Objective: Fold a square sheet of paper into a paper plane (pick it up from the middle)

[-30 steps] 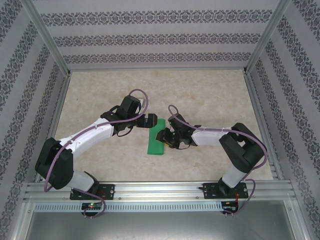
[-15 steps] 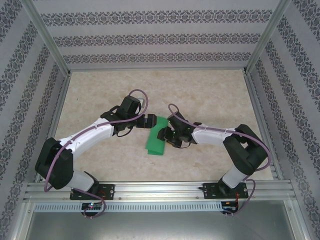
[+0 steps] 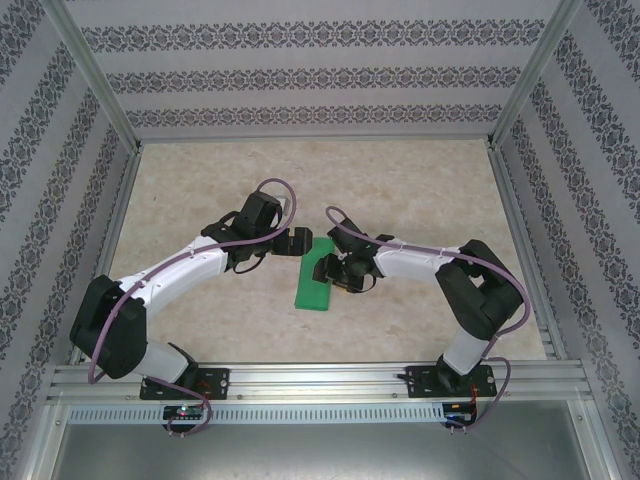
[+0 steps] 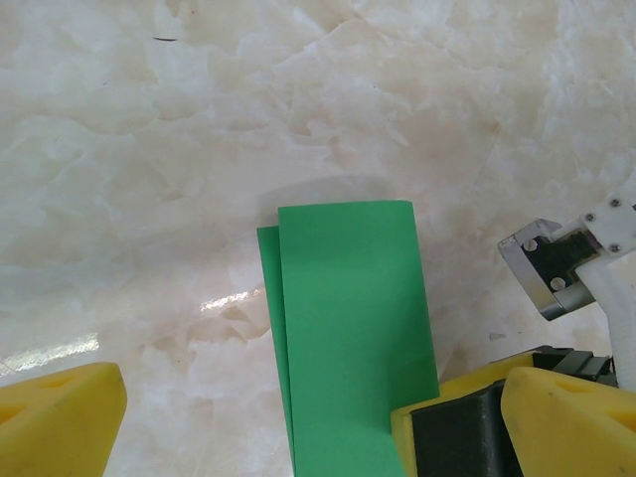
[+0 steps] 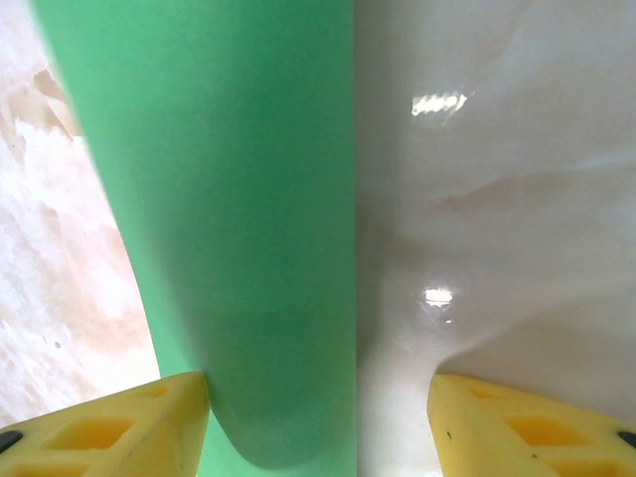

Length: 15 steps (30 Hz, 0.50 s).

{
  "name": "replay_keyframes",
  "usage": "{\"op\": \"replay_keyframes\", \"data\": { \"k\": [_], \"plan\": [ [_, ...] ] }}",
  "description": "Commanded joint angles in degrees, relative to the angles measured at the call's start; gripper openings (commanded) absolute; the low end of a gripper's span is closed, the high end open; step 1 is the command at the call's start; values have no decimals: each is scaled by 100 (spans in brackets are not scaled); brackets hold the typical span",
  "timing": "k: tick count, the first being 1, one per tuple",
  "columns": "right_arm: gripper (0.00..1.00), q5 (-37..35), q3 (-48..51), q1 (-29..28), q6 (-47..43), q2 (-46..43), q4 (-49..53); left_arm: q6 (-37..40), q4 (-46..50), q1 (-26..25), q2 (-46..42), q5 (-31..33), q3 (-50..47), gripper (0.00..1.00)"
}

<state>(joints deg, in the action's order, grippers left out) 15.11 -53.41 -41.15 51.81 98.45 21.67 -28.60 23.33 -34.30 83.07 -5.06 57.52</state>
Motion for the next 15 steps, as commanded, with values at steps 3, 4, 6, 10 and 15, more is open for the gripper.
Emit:
{"op": "replay_keyframes", "data": {
  "k": [3, 4, 6, 10, 15],
  "plan": [
    [63, -87, -130, -39, -237, 260, 267, -40, 73, -81, -74, 154, 40, 97],
    [63, -74, -148, -41, -272, 291, 283, -43, 74, -90, -75, 171, 43, 97],
    [64, -65, -221, -53, -334, 364, 408, -54, 84, -84, -80, 197, 48, 97],
    [63, -107, -275, -56, -349, 438, 540, -77, 109, -85, -82, 237, 40, 97],
    [62, -165, -268, -43, -319, 450, 622, -92, 121, -88, -103, 260, 32, 96]
  ]
}}
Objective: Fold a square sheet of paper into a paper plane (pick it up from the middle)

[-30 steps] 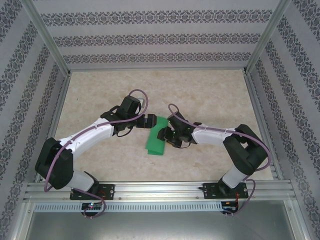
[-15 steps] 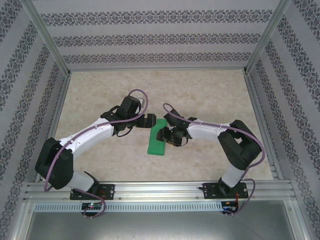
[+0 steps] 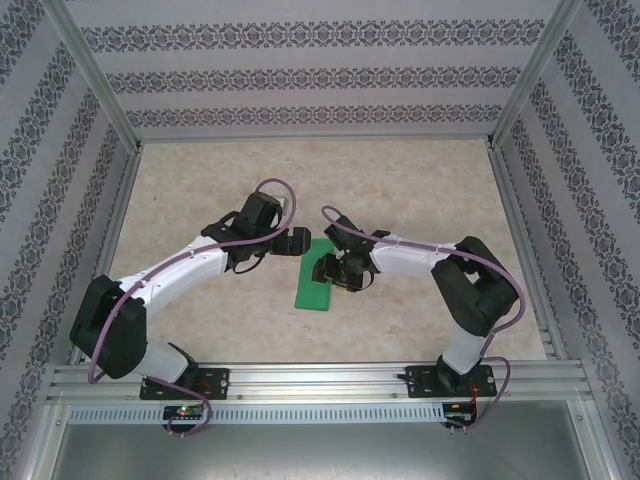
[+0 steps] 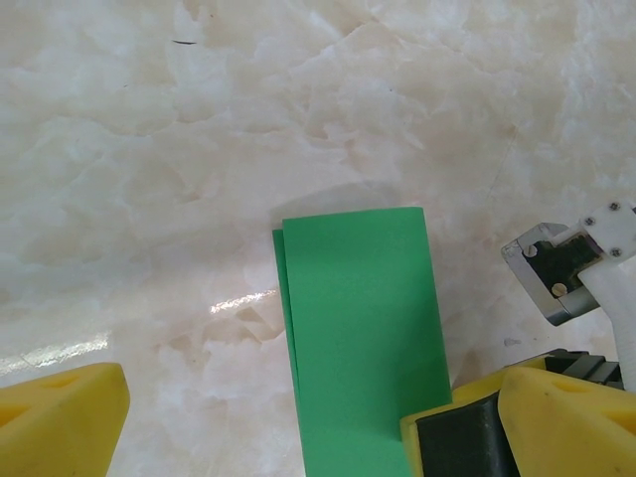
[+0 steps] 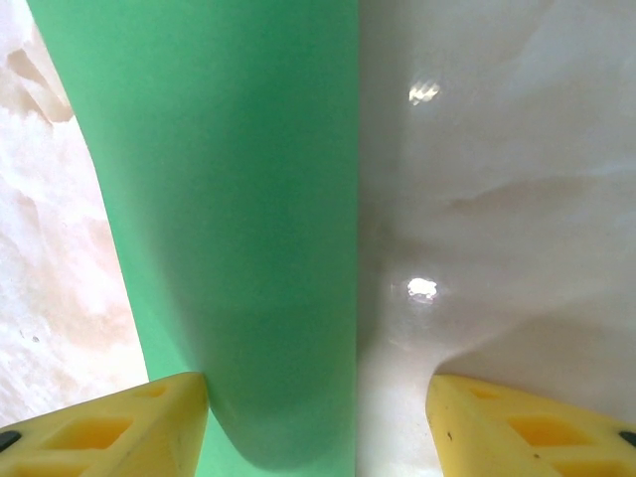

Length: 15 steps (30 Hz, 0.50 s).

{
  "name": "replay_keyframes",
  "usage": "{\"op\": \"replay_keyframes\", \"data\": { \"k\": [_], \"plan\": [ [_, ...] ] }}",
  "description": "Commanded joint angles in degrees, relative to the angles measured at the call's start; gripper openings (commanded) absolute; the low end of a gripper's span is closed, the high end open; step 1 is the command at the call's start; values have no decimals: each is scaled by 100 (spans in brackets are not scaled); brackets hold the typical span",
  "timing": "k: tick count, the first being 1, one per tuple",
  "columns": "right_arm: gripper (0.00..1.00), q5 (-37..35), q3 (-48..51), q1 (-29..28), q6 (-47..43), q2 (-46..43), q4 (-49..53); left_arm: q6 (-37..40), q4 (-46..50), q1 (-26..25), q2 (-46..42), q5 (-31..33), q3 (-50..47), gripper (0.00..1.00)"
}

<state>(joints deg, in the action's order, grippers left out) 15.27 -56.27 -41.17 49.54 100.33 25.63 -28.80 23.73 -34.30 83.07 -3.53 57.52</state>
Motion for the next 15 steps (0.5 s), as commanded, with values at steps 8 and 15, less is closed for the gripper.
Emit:
{"op": "replay_keyframes", "data": {
  "k": [8, 15],
  "plan": [
    [62, -248, -104, -55, -111, 432, 408, -217, 152, -80, -54, 235, 34, 94],
    [61, -306, -155, -80, -189, 470, 554, -506, 481, -85, 221, 430, 166, 68]
  ]
}}
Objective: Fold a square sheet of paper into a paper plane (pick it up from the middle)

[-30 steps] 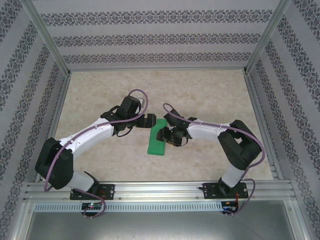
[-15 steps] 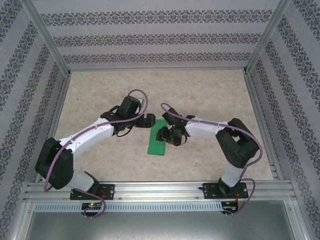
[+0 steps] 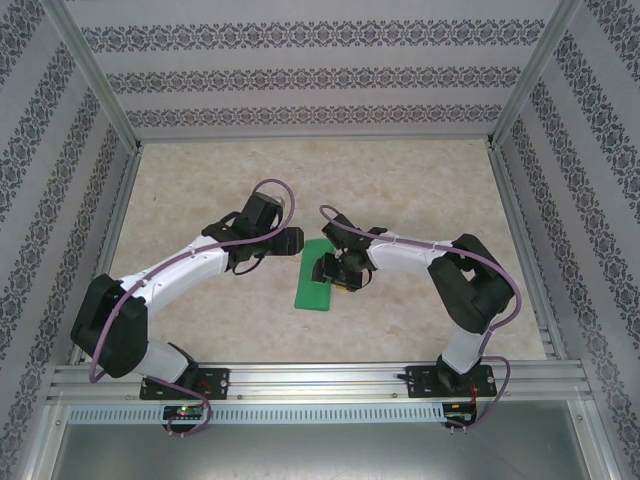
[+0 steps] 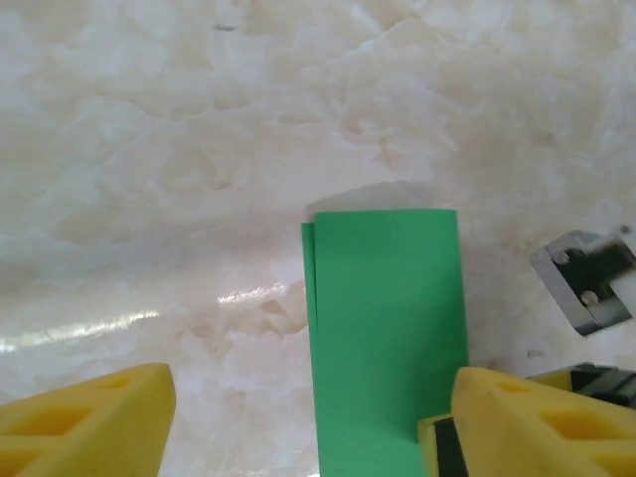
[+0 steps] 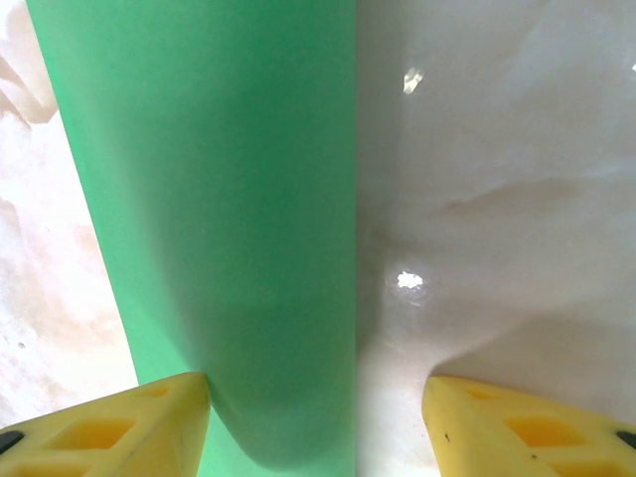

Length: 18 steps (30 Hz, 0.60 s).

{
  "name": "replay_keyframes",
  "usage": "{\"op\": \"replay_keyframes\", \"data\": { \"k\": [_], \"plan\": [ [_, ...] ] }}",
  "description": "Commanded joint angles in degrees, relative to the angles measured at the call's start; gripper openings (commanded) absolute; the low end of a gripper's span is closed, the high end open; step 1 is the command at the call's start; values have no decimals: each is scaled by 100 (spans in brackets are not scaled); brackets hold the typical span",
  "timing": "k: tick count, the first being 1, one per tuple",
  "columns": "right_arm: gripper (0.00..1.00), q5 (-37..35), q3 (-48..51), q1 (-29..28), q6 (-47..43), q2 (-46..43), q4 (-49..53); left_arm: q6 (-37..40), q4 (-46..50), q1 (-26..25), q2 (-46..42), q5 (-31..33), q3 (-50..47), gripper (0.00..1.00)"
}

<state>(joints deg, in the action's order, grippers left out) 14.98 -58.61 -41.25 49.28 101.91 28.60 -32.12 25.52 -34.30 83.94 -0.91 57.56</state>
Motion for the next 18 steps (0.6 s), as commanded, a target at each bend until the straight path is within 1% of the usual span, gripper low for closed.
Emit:
{"op": "replay_keyframes", "data": {
  "k": [1, 3, 7, 10, 16, 18],
  "plan": [
    [61, -285, 73, -72, -198, 304, 285, -197, 335, -78, 169, 185, 174, 64],
    [61, -263, 58, -59, -277, 316, 308, -220, 349, -69, 197, 170, 186, 59],
    [62, -265, -21, -34, -400, 390, 469, -222, 398, -72, 292, 129, 251, 58],
    [62, -287, -46, -14, -384, 424, 512, -221, 436, -70, 352, 99, 285, 53],
    [62, -355, -72, -32, -340, 506, 562, -236, 378, -70, 525, -105, 318, 39],
    [62, -371, -66, -37, -307, 518, 556, -265, 354, -69, 611, -201, 335, 30]
  ]
}}
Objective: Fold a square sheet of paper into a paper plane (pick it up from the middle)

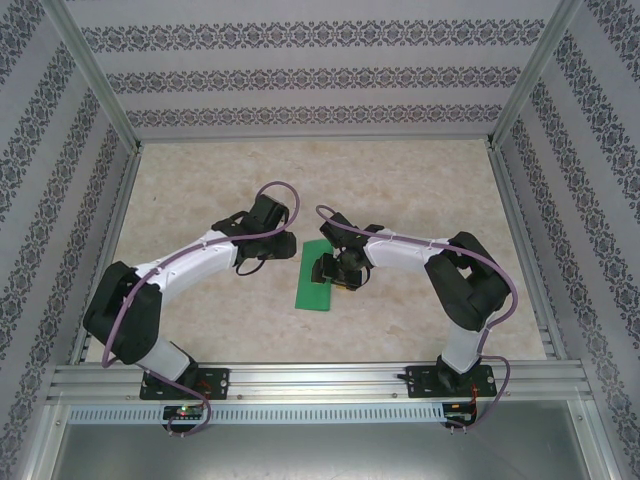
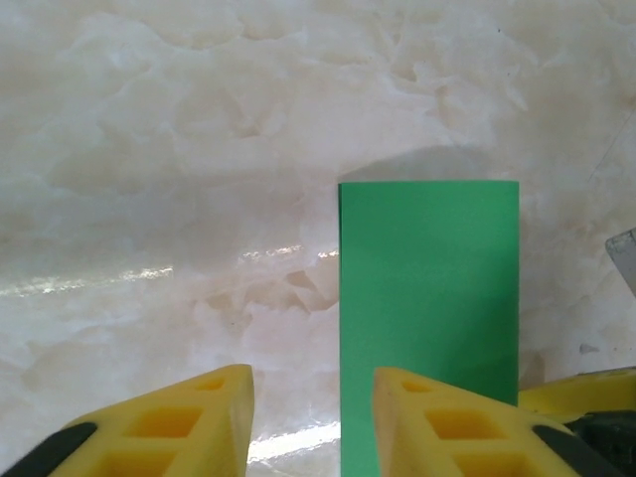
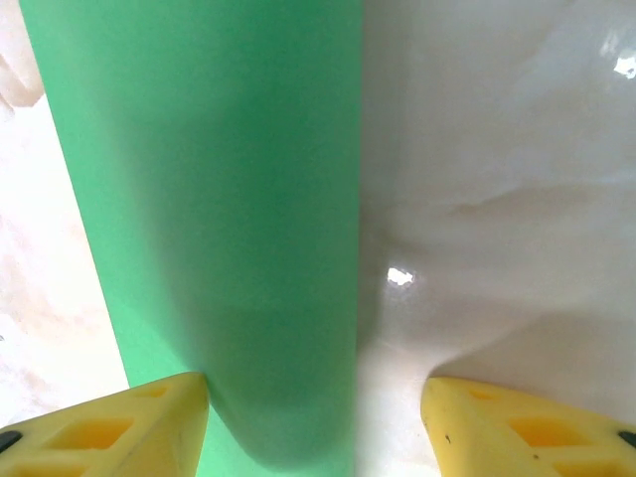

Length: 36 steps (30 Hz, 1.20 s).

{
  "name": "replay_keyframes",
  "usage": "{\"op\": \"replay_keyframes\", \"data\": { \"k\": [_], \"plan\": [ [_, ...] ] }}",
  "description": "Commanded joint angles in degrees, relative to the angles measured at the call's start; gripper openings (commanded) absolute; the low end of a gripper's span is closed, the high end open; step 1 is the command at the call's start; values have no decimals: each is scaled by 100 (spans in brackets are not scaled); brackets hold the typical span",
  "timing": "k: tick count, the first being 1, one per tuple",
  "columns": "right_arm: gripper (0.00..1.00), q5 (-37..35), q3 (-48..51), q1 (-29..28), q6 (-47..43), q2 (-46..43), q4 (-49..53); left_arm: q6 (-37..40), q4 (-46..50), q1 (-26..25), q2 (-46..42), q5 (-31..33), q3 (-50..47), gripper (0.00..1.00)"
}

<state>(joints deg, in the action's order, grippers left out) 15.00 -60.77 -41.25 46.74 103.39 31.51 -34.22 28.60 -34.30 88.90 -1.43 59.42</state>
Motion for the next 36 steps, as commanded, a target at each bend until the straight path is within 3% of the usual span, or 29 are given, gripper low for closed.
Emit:
{"op": "replay_keyframes", "data": {
  "k": [1, 7, 18, 36],
  "plan": [
    [62, -373, 149, -33, -51, 374, 259, -77, 25, -73, 164, -222, 150, 25],
    [62, -394, 157, -41, -25, 392, 270, -245, -180, -71, 511, -679, 136, 0],
    [62, -389, 177, -72, 31, 480, 190, -516, -670, -75, 1057, -1522, 89, 0],
    [62, -376, 169, -102, 67, 559, 145, -544, -839, -77, 1635, -1755, 69, 0]
  ]
}}
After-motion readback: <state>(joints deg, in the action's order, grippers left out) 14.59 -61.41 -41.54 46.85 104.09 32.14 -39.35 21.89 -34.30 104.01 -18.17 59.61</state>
